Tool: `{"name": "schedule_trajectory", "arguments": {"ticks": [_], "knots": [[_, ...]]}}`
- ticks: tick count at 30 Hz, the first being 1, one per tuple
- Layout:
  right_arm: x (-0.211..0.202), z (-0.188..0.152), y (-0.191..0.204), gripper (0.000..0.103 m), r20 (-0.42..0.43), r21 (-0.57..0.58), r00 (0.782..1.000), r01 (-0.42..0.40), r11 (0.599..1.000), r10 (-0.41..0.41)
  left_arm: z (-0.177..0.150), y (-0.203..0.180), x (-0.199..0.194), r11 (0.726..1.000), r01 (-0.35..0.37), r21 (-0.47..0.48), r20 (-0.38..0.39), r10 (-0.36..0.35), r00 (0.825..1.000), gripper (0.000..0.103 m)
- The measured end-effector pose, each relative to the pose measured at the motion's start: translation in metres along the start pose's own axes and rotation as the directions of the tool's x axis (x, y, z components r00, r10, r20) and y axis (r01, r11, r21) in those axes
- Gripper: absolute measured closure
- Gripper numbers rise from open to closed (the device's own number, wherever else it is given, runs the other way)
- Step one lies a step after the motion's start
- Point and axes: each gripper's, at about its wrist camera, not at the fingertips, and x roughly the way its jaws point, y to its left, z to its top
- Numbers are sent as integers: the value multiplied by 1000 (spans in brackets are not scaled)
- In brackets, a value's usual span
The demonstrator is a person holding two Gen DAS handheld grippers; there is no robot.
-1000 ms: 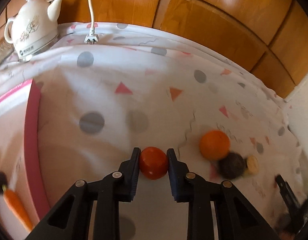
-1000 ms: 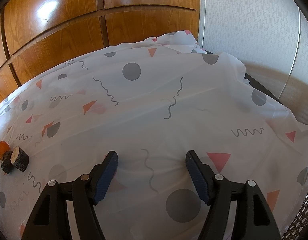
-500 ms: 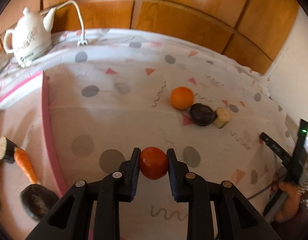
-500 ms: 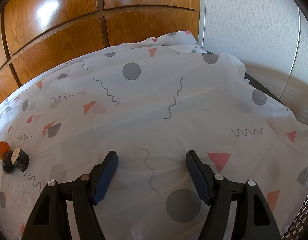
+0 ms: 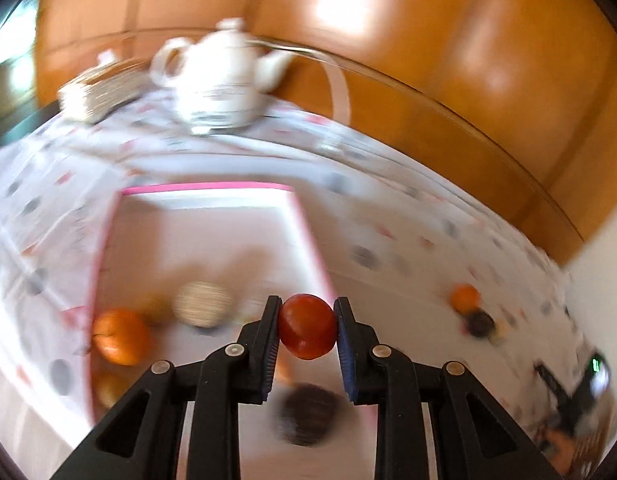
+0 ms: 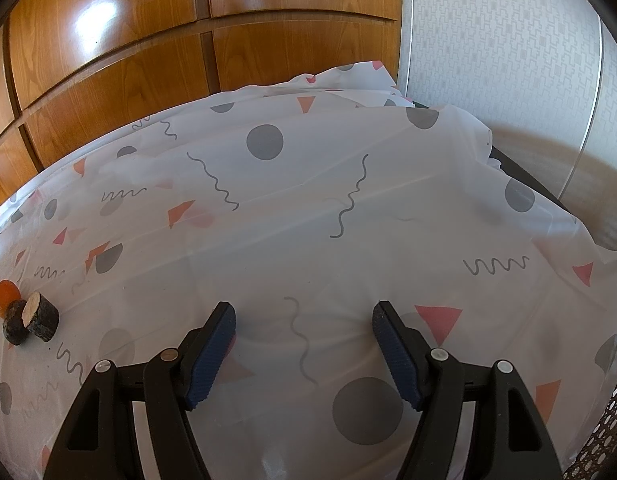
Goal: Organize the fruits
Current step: 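Carry the tomato with the left tool into the tray and release, then withdraw the left tool from the tray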
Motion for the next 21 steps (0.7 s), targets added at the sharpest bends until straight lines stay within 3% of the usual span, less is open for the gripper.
{"name": "schedule_trajectory", "arguments": {"ticks": [3, 8, 14, 21], "knots": [[0, 0, 1, 30, 0, -2, 1000, 3, 1000, -3, 12, 35, 5, 995, -77, -66, 19, 79, 997, 77], [0, -1, 0, 30, -1, -6, 1000, 6, 1000, -6, 19, 71, 27, 980, -150, -131, -14, 150, 989, 77], [0, 0, 1, 30, -3, -13, 1000, 11, 1000, -11, 12, 78, 39, 973, -185, -138, -29, 183, 983, 75], [0, 0, 1, 30, -3, -18, 1000, 13, 1000, -14, 4, 72, 34, 973, -191, -131, -15, 191, 982, 60]]}}
